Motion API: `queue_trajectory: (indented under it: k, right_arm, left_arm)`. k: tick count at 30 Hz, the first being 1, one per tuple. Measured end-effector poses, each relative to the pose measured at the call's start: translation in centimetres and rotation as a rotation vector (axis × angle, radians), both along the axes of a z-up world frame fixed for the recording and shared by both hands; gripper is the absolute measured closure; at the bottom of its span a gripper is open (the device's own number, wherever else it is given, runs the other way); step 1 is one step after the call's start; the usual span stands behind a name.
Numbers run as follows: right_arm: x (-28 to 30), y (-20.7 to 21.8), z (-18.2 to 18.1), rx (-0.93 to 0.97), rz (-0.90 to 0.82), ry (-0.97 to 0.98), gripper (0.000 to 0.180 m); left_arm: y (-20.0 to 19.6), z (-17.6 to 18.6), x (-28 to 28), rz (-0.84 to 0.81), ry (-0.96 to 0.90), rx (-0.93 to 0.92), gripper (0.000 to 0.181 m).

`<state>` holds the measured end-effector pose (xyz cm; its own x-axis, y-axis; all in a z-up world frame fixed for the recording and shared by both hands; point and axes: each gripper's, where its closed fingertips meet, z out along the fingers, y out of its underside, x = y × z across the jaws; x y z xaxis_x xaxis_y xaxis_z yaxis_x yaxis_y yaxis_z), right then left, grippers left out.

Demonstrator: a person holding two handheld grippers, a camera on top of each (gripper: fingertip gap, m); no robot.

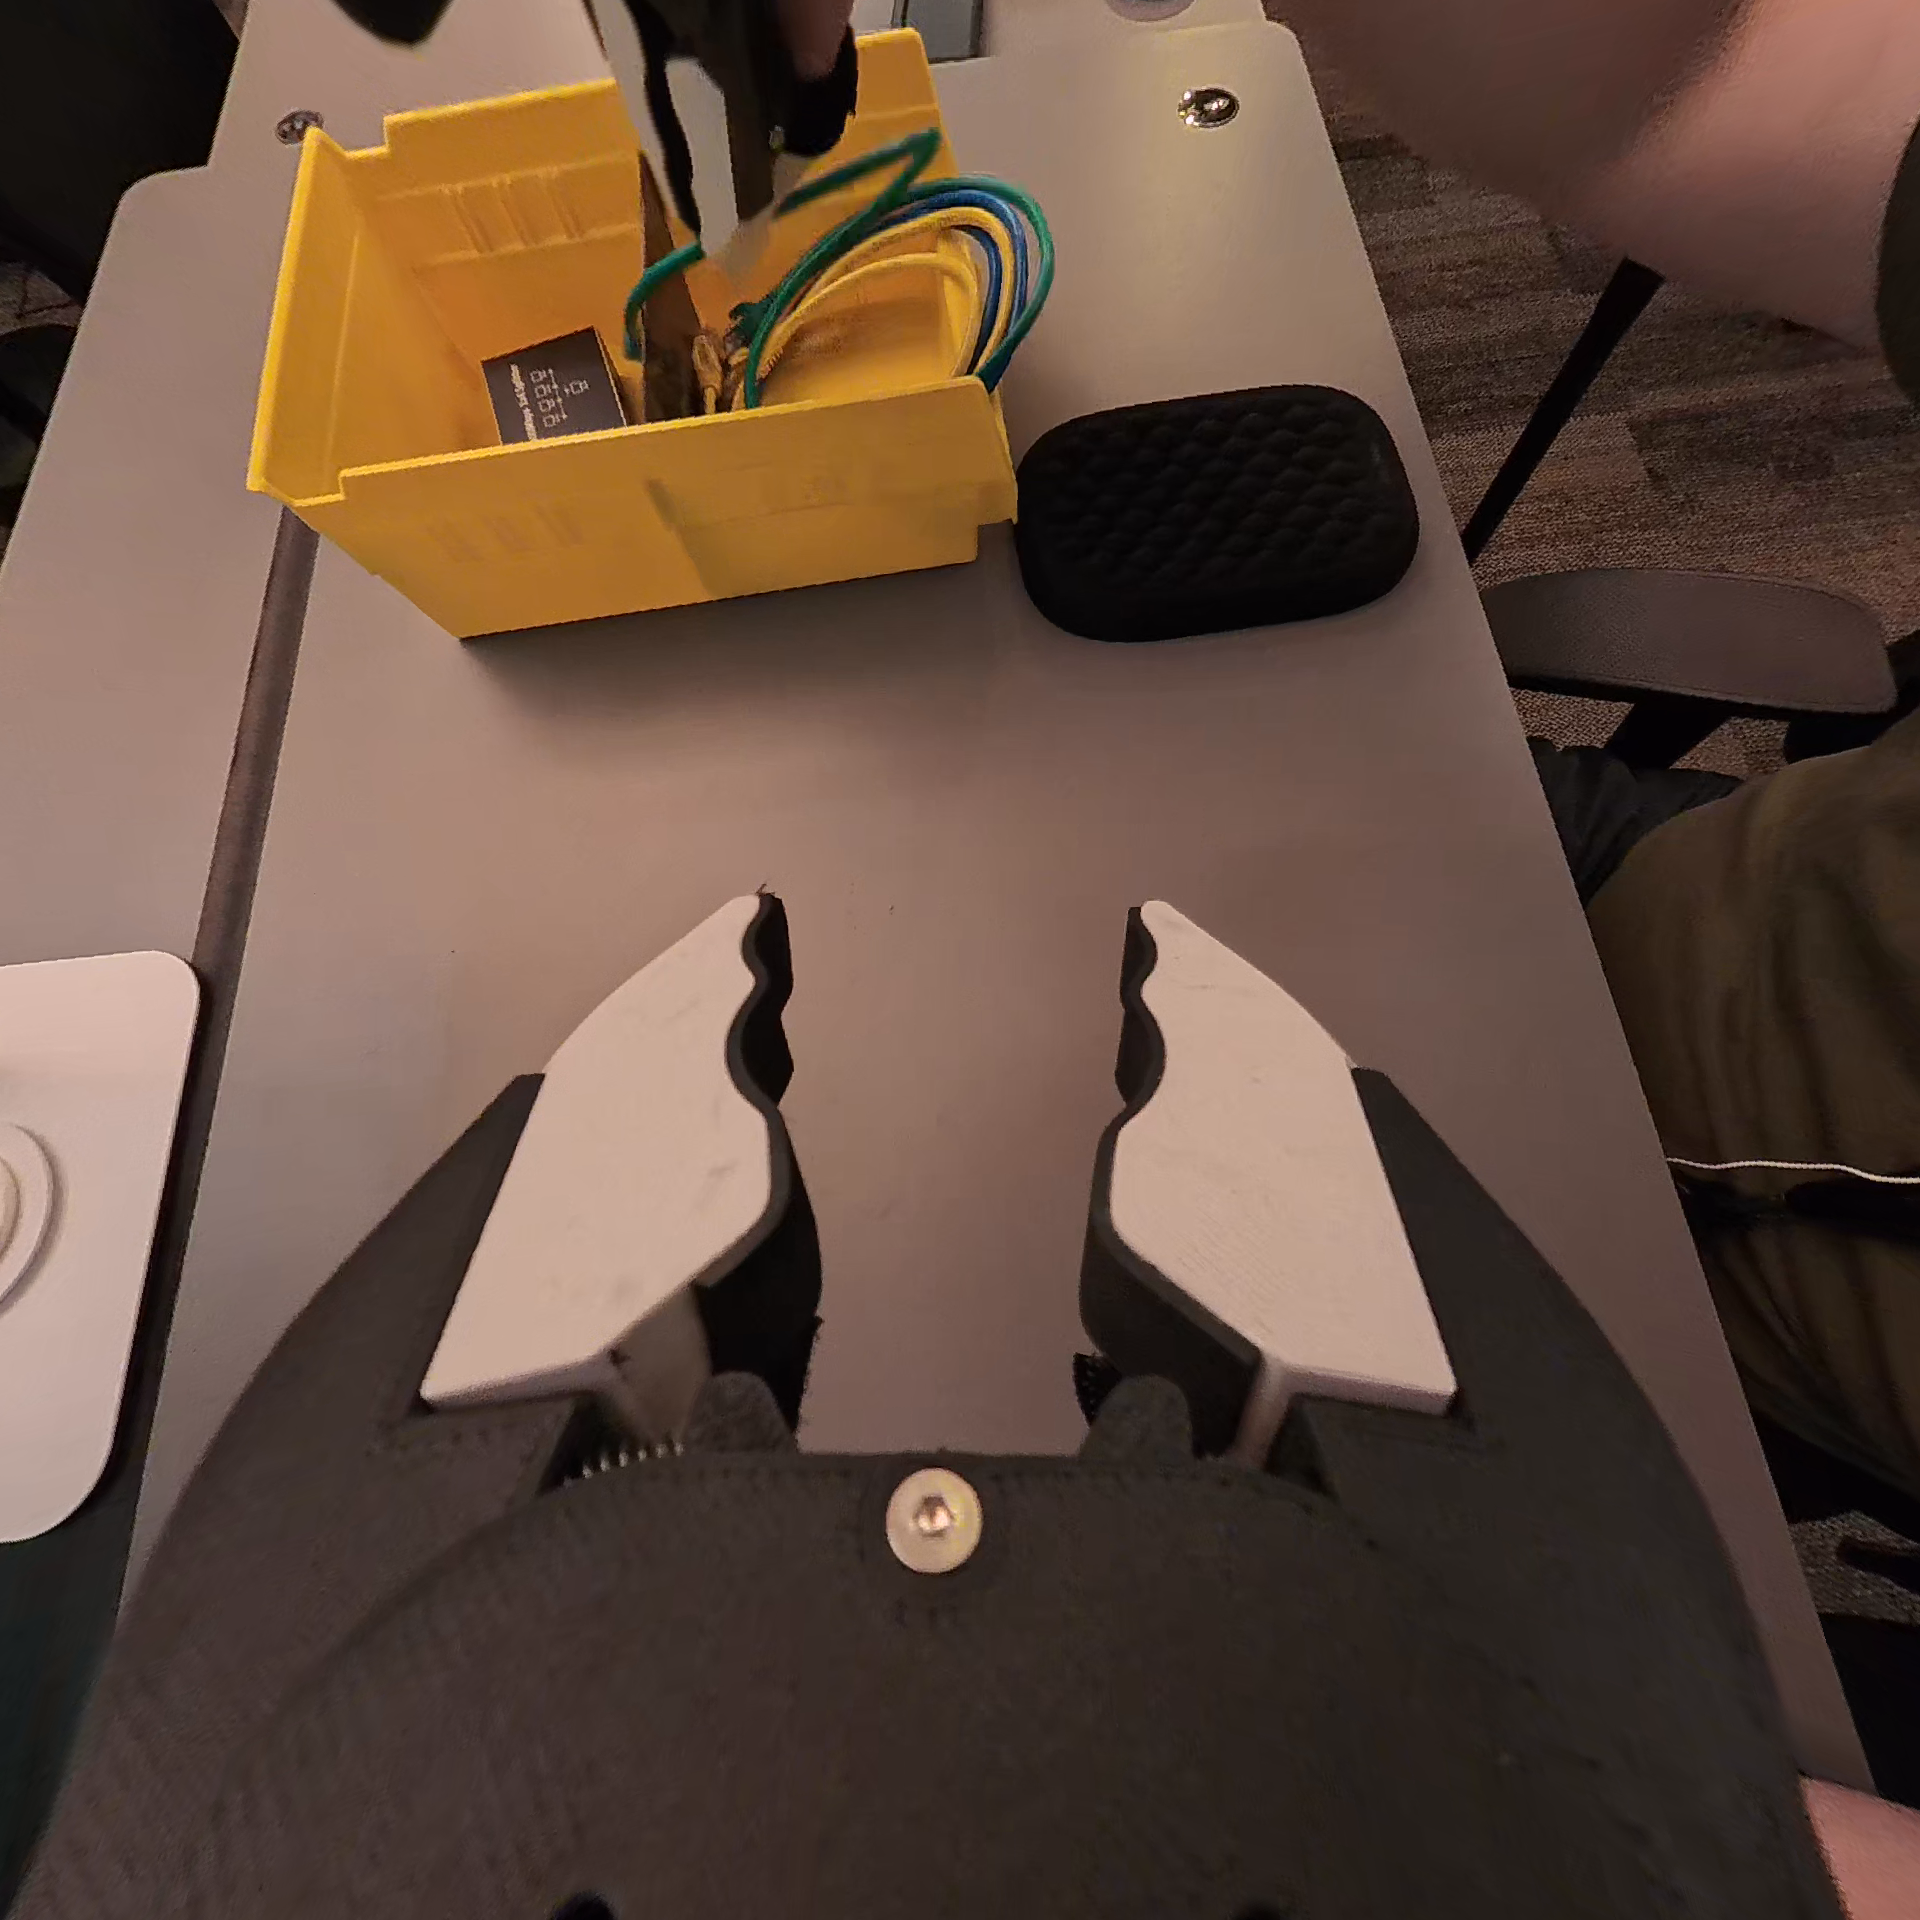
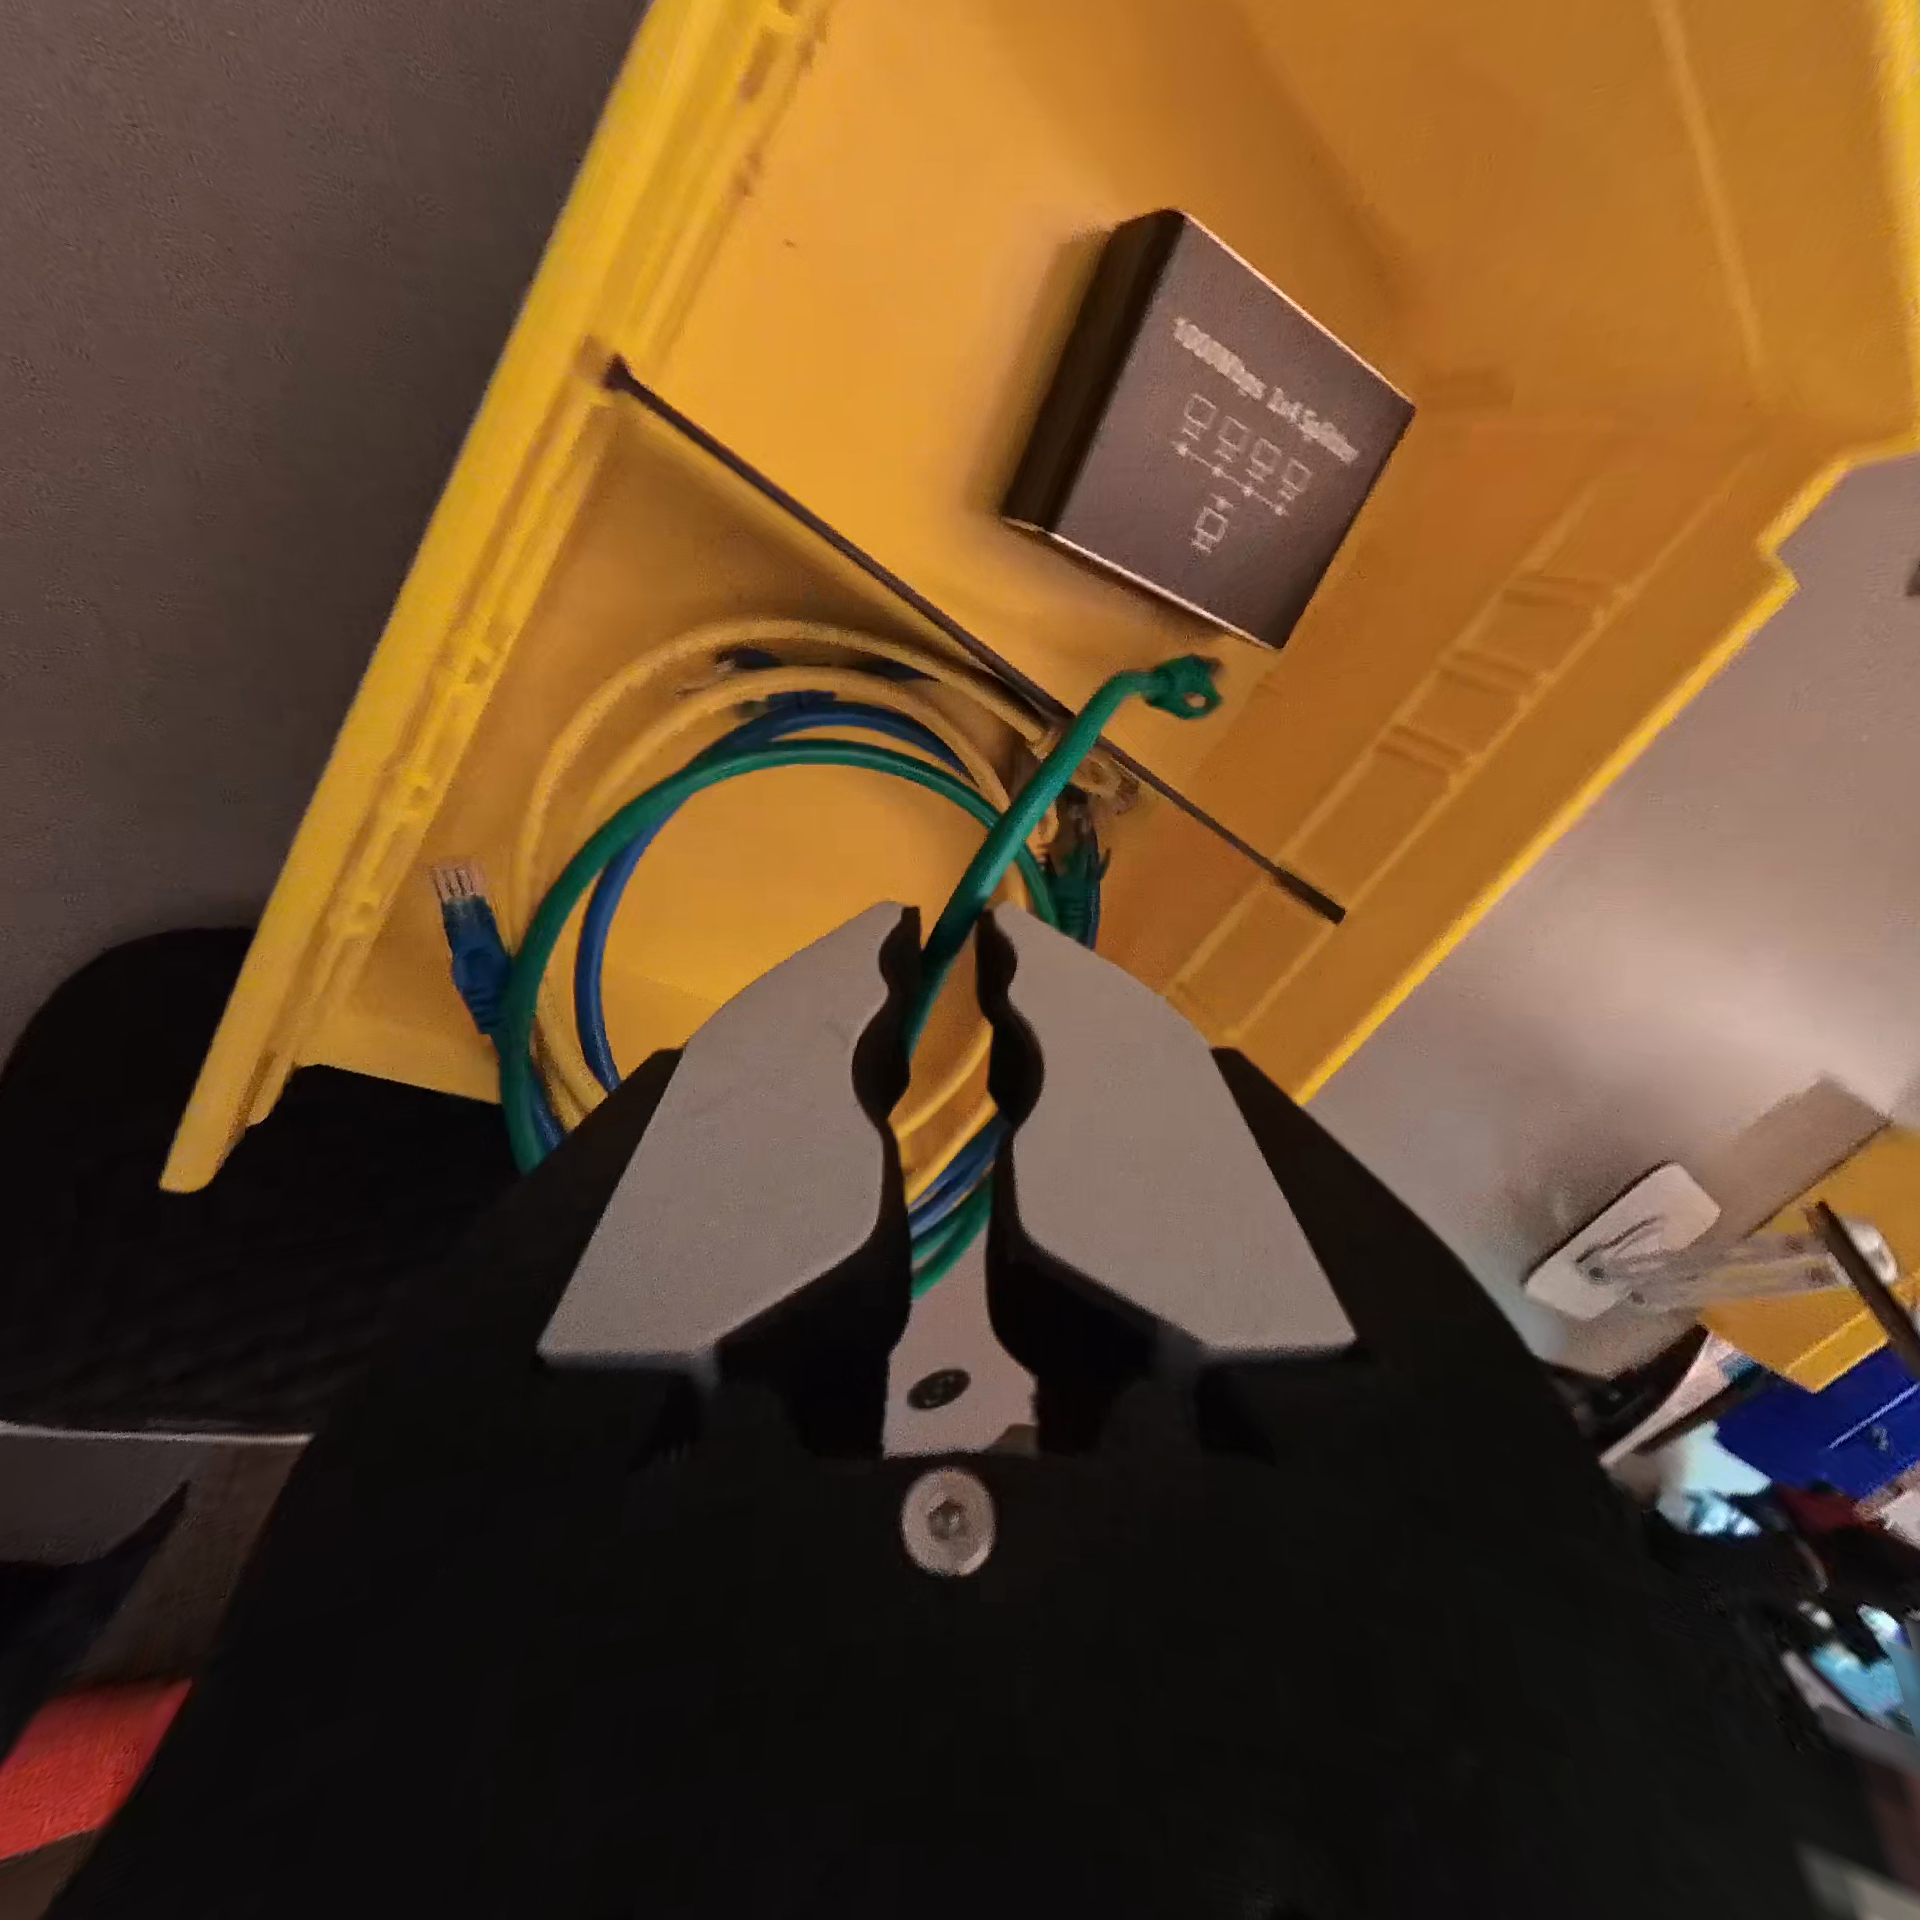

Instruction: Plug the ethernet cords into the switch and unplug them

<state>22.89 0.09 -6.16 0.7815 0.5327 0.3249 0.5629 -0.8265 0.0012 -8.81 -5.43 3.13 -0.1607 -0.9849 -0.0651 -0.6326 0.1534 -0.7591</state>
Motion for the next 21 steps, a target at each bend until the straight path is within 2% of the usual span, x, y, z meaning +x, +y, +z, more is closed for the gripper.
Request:
queue_trajectory:
  k: [1, 5, 7, 16, 21]
  right_arm:
    - [0.4, -0.3, 0.6, 0.033, -0.053, -0.006, 0.171]
    - [1.6, -1.9, 3.2, 0.246, -0.251, 0.065, 0.173]
    - [2.3, -3.7, 3.5, 0.287, -0.345, 0.1, 0.173]
    - [3.7, -9.1, 5.9, 0.579, -0.541, 0.155, 0.174]
    - [2.2, -9.6, 2.7, 0.389, -0.529, 0.145, 0.174]
  left_arm:
    - [0.0, 0.1, -0.1, 0.003, -0.001, 0.0, 0.12]
    - [-0.2, 0.5, -0.3, 0.002, -0.01, 0.011, 0.12]
    - [-0.4, 0.9, -0.4, -0.002, -0.019, 0.014, 0.12]
    - [-1.3, 2.5, -1.1, -0.011, -0.06, 0.033, 0.121]
    - [-1.5, 3.2, -1.2, -0.01, -0.09, 0.036, 0.121]
